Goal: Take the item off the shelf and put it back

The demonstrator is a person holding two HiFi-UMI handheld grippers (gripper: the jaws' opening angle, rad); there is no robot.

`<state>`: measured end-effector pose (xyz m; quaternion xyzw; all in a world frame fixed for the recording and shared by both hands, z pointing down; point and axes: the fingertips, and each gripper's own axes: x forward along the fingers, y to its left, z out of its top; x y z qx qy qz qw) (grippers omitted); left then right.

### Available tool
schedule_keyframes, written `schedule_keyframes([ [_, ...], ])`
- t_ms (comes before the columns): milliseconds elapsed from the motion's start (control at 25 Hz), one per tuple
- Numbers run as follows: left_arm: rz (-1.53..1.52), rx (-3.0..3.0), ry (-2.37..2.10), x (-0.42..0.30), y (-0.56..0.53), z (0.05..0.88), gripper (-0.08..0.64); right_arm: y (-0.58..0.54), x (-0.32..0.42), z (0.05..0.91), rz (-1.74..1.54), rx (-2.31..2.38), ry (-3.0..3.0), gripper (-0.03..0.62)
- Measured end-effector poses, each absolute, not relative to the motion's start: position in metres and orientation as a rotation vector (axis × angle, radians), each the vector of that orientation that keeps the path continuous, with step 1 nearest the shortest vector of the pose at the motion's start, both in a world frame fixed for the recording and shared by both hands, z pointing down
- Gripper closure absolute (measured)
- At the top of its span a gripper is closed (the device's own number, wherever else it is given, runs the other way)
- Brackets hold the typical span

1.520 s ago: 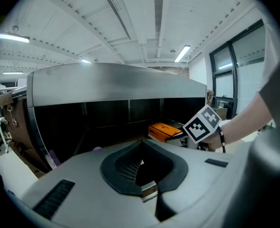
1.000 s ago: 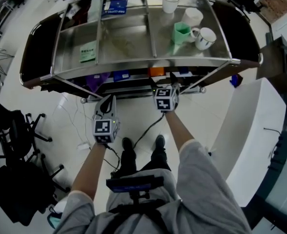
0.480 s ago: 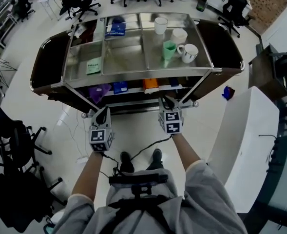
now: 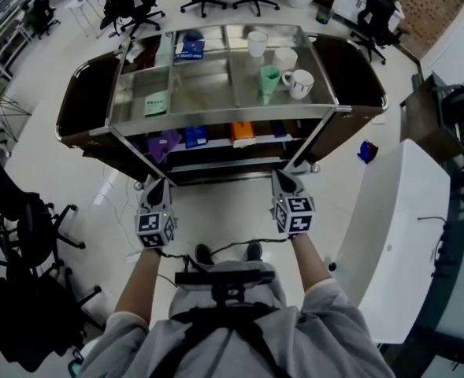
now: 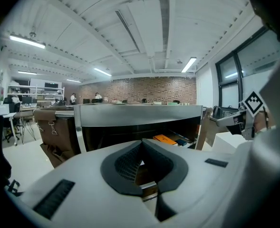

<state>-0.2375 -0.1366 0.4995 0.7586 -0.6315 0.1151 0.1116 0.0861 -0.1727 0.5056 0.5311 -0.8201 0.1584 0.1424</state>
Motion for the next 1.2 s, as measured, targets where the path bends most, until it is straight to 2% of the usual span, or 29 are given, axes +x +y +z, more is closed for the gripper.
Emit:
schedule_keyframes([
  [320, 0.315, 2.208, -1.86, -0.245, -0.112, 0.501, 0.554, -0.147, 0.106, 0.515, 0.474, 1.583, -2.317, 0.584],
  [1200, 0.295, 2.168, -1.92, -0.269, -0.09, 0.495, 0.554, -0.13, 0.096, 0.523, 0.458, 1.569, -2.312, 0.584],
])
